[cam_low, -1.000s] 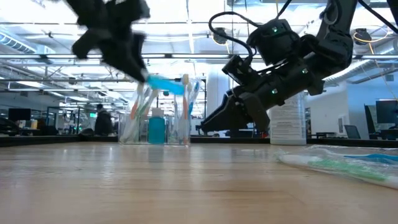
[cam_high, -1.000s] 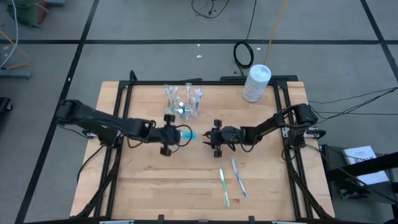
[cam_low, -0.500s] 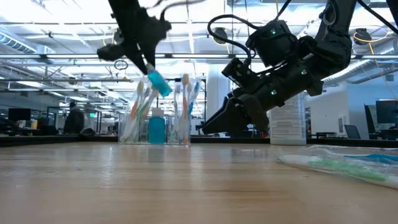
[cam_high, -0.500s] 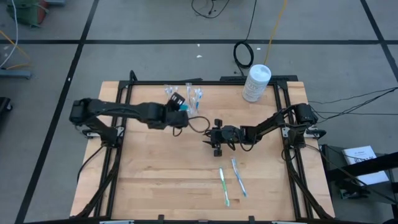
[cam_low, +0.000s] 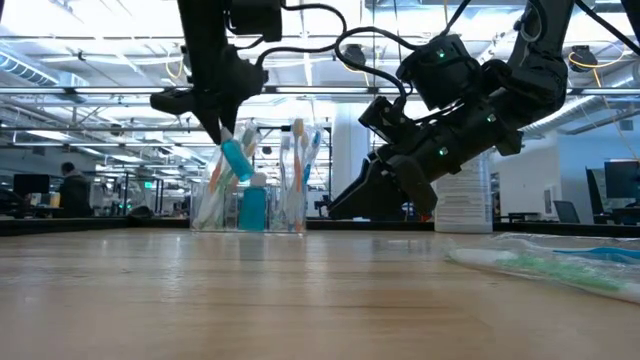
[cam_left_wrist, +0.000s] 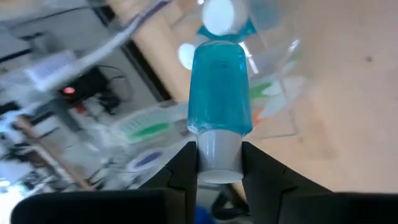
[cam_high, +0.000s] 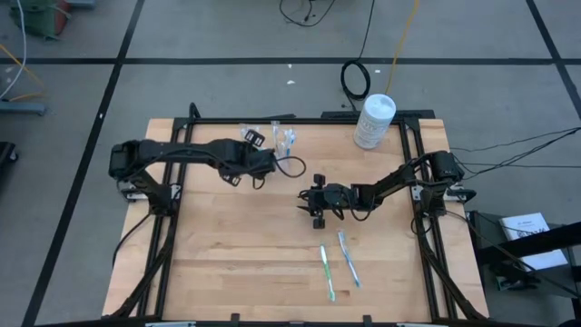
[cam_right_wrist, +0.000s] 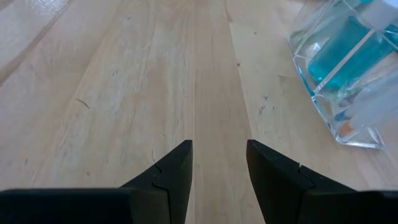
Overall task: Pick & Place toothbrushing station
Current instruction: Put the blue mouthwash into the transparent organizer
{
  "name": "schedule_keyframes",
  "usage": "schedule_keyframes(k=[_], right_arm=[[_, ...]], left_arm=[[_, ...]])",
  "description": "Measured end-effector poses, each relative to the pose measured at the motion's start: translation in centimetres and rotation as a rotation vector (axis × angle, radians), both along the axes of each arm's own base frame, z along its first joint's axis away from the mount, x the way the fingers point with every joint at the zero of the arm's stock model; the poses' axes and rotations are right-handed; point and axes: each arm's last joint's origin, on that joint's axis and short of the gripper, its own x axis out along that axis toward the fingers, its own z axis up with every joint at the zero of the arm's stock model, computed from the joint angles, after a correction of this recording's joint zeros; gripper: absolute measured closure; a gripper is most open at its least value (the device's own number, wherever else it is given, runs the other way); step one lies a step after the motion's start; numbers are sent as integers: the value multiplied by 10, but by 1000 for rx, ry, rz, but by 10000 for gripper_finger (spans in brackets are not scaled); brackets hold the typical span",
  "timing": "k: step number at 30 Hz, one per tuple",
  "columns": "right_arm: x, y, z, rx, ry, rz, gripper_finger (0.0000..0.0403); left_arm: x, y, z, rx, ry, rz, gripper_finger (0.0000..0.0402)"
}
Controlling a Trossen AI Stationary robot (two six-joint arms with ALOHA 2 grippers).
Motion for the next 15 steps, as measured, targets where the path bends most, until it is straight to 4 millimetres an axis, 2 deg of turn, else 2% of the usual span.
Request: schedule_keyframes(k=[6, 9, 15], right_arm=[[0, 0, 0, 0, -1, 0, 259], [0, 0, 0, 0, 0, 0, 259], [0, 0, 0, 0, -1, 1, 261]], left_arm=[[-6, 9, -3, -144, -22, 93, 309], [-7, 12, -3, -161, -47, 132, 306], [-5, 16, -2, -148, -83, 155, 257]])
